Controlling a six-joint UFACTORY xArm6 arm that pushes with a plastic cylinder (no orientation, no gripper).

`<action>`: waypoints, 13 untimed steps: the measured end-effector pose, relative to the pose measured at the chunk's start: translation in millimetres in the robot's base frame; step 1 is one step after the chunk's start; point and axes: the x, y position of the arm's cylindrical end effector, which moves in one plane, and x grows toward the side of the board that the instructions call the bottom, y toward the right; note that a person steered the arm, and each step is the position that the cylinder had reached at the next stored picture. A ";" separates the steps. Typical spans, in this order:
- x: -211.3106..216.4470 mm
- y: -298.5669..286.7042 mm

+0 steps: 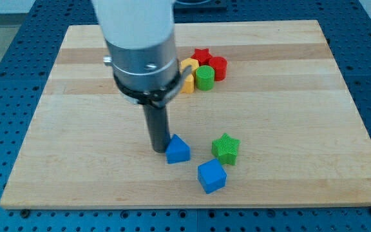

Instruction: Slide green circle to green star

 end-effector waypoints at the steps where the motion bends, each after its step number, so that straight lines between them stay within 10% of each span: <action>1: 8.4 15.7; 3: -31.5 -24.7; 8: -186.7 83.1; 13: -144.6 52.9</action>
